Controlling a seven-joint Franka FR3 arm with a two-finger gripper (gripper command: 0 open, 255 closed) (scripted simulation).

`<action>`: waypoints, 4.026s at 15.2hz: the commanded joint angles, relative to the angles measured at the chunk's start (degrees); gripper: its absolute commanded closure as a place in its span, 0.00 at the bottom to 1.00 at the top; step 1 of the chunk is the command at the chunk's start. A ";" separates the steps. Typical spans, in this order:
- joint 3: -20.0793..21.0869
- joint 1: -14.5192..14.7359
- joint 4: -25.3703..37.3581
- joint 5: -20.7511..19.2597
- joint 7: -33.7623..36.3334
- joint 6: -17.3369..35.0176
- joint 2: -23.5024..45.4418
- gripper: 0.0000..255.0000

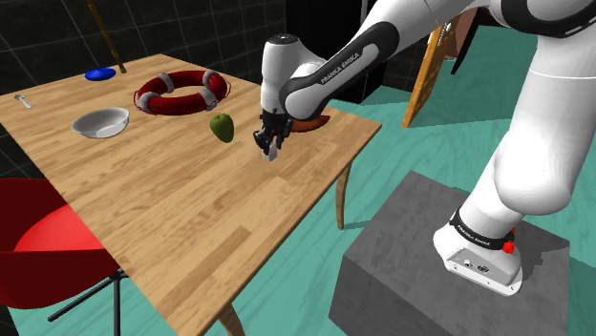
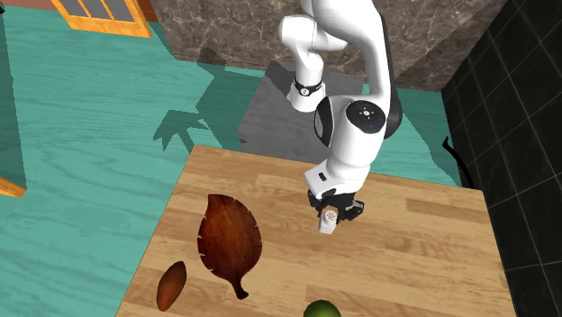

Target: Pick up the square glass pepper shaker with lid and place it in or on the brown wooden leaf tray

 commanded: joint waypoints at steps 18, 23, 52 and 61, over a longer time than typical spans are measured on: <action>-0.35 -1.89 5.93 3.63 -5.28 -11.23 -5.67 1.00; -2.84 -5.52 9.18 5.10 -12.33 -11.96 -3.40 1.00; -7.96 -15.32 22.12 8.46 -29.49 -8.45 13.08 1.00; -7.96 -15.32 22.13 8.46 -29.49 -8.45 13.08 0.00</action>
